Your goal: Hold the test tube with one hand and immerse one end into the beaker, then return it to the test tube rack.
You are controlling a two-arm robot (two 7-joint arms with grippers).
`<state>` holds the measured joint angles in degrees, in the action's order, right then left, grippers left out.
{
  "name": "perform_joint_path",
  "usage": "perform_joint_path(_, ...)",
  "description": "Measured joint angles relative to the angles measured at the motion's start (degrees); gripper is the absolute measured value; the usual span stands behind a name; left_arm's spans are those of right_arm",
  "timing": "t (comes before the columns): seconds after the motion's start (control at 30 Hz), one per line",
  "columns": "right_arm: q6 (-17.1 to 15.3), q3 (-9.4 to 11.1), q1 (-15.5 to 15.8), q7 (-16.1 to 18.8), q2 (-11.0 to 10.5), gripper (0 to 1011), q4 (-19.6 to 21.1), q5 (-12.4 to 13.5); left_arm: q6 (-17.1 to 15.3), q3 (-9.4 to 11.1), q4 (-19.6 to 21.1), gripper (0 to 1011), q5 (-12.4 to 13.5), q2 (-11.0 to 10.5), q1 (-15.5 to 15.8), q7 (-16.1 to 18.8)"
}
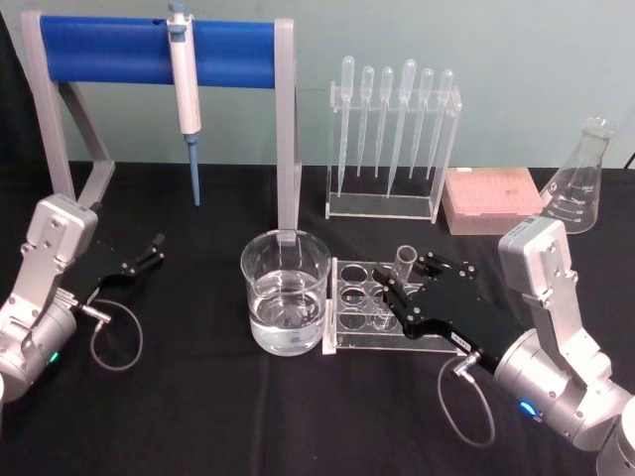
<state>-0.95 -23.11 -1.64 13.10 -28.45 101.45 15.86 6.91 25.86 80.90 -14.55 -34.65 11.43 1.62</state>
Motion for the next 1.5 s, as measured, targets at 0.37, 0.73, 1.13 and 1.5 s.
perform_joint_path(0.37,0.01,0.01,0.0,0.0,-0.03,225,0.0,0.02,0.0,0.0,0.0,1000,0.0,0.0,0.0,0.0)
perform_joint_path(0.73,-5.36,2.28,-2.83,4.13,-0.92,225,0.72,2.11,0.0,0.0,0.0,1000,0.0,0.0,0.0,0.0)
perform_joint_path(1.13,-16.69,3.43,-10.14,10.62,-3.15,225,3.15,6.45,0.0,0.0,0.0,1000,0.0,0.0,0.0,0.0)
perform_joint_path(1.5,-23.3,2.76,-15.91,11.79,-4.92,225,5.62,9.29,0.0,0.0,0.0,1000,0.0,0.0,0.0,0.0)
